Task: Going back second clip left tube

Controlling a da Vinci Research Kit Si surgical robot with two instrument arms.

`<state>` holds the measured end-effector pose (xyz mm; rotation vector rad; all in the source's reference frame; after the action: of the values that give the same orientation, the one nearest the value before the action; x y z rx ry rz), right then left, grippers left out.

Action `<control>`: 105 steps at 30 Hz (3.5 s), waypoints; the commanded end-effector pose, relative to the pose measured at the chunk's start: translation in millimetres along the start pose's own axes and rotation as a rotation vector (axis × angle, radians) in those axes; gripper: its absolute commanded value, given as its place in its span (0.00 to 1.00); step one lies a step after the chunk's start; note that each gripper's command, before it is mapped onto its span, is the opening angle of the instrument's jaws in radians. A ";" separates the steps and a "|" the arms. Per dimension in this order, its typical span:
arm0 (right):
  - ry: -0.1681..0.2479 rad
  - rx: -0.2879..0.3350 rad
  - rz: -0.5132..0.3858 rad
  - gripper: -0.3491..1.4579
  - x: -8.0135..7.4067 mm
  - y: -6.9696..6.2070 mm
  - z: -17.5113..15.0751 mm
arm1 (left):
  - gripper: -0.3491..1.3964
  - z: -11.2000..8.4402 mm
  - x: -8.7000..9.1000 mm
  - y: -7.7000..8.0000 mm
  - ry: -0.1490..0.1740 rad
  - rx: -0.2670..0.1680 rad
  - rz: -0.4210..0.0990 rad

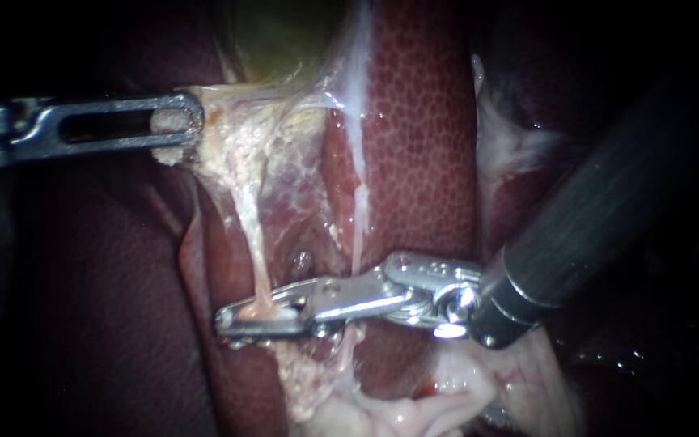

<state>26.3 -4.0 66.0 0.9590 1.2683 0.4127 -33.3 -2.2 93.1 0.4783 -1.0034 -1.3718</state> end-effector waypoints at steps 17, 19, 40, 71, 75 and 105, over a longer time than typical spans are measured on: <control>0.105 -0.054 -0.037 0.52 1.4 0.1 1.2 | 0.00 -0.1 0.0 0.0 0.000 0.000 0.000; 0.107 -0.068 -0.056 0.52 1.5 0.1 0.8 | 0.00 -0.1 0.0 0.0 0.000 0.000 0.000; 0.109 -0.084 -0.129 0.52 2.3 -0.5 -7.8 | 0.00 -0.4 0.1 0.0 0.001 0.001 0.000; 0.053 -0.132 -0.224 0.52 8.7 -8.8 -19.8 | 0.00 2.4 2.1 0.6 0.002 0.004 0.011; 0.051 -0.132 -0.224 0.52 8.6 -8.9 -20.0 | 0.00 4.8 4.1 1.7 0.024 0.000 0.022; 0.050 -0.136 -0.236 0.52 9.3 -9.5 -20.0 | 0.00 9.3 6.6 2.6 0.073 0.033 0.034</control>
<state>8.3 5.0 52.9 0.6788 1.3630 0.3339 -40.0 -5.5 102.1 0.5304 -0.9711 -1.3004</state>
